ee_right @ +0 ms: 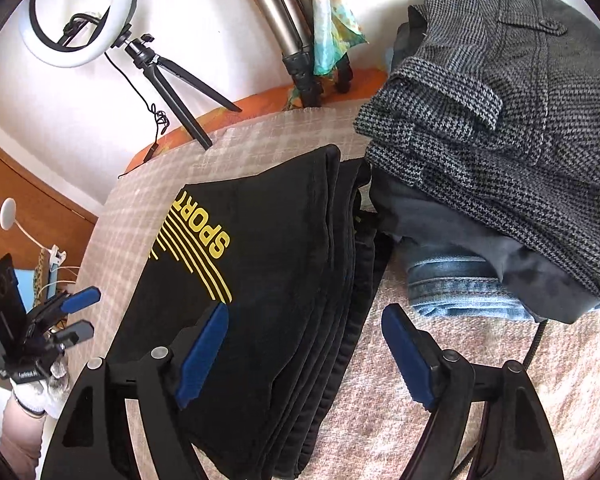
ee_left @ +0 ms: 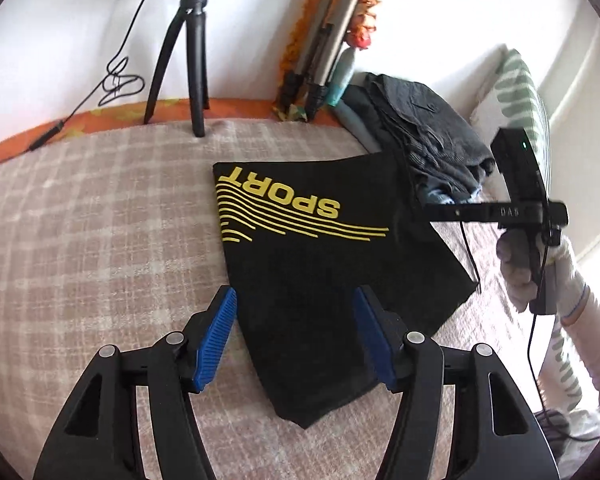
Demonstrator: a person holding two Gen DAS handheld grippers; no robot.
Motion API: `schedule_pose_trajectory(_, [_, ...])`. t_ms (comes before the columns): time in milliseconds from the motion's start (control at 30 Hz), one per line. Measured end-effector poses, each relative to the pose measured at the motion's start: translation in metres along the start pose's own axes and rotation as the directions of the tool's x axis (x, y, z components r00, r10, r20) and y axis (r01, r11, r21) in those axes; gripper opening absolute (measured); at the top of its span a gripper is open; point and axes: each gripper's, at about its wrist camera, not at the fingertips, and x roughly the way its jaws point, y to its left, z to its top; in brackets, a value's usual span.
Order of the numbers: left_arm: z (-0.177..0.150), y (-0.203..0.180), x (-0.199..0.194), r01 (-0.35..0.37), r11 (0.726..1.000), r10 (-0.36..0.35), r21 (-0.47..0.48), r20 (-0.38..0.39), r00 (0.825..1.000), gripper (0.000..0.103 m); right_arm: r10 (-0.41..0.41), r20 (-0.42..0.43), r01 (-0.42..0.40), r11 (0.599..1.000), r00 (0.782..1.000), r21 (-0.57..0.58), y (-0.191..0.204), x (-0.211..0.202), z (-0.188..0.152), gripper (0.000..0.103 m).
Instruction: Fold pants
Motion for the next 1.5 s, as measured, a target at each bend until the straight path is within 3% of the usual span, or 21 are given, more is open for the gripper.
schedule_pose_trajectory(133, [0.021, 0.033, 0.029, 0.048, 0.988, -0.054, -0.148, -0.038, 0.998, 0.061, 0.06, 0.019, -0.061, 0.997, 0.998, 0.052, -0.014, 0.007, 0.002, 0.081])
schedule_pose_trajectory(233, [0.029, 0.043, 0.048, 0.063, 0.982, -0.073, -0.18, -0.053, 0.996, 0.061, 0.076, 0.025, -0.077, 0.996, 0.997, 0.054, -0.017, 0.011, 0.003, 0.08])
schedule_pose_trajectory(367, [0.036, 0.049, 0.066, 0.063, 0.978, -0.077, -0.197, -0.065, 0.995, 0.061, 0.039, 0.018, -0.039, 0.999, 0.999, 0.017, -0.01, 0.015, 0.003, 0.081])
schedule_pose_trajectory(533, [0.048, 0.051, 0.075, 0.08, 0.977, -0.093, -0.196, -0.06, 0.994, 0.061, 0.047, 0.024, -0.047, 0.998, 0.999, 0.032, -0.009, 0.017, 0.003, 0.081])
schedule_pose_trajectory(767, [0.057, 0.047, 0.085, 0.099, 0.982, -0.111, -0.159, -0.066, 0.992, 0.06, 0.1, 0.028, -0.102, 0.994, 0.995, 0.05, -0.01, 0.018, -0.002, 0.074])
schedule_pose_trajectory(967, [0.062, 0.037, 0.092, 0.05, 0.994, -0.054, -0.099, -0.039, 0.998, 0.057, 0.13, 0.081, -0.136, 0.988, 0.988, 0.074, -0.013, 0.025, 0.005, 0.058])
schedule_pose_trajectory(1000, [0.063, 0.034, 0.093, 0.035, 0.996, -0.038, -0.082, -0.037, 0.999, 0.051, 0.12, 0.081, -0.126, 0.99, 0.989, 0.069, -0.011, 0.027, 0.006, 0.054])
schedule_pose_trajectory(1033, [0.063, 0.033, 0.095, 0.018, 0.997, -0.021, -0.072, -0.035, 0.999, 0.036, 0.104, 0.085, -0.11, 0.992, 0.991, 0.065, -0.01, 0.028, 0.006, 0.041])
schedule_pose_trajectory(1100, [0.062, 0.034, 0.097, 0.004, 0.997, -0.007, -0.071, -0.04, 0.999, 0.017, 0.091, 0.086, -0.097, 0.994, 0.992, 0.058, -0.008, 0.029, 0.006, 0.029])
schedule_pose_trajectory(1133, [0.062, 0.035, 0.098, 0.012, 0.997, -0.015, -0.079, -0.037, 0.999, 0.012, 0.092, 0.09, -0.097, 0.994, 0.992, 0.055, -0.007, 0.029, 0.005, 0.023])
schedule_pose_trajectory(1267, [0.06, 0.028, 0.095, -0.004, 0.998, 0.003, -0.057, -0.014, 1.0, 0.008, 0.074, 0.11, -0.077, 0.997, 0.991, 0.026, 0.003, 0.023, 0.005, 0.015])
schedule_pose_trajectory(1500, [0.06, 0.011, 0.064, -0.018, 1.0, 0.019, -0.012, 0.072, 0.997, 0.007, 0.051, 0.159, -0.041, 0.997, 0.986, -0.064, 0.027, -0.007, 0.004, 0.013])
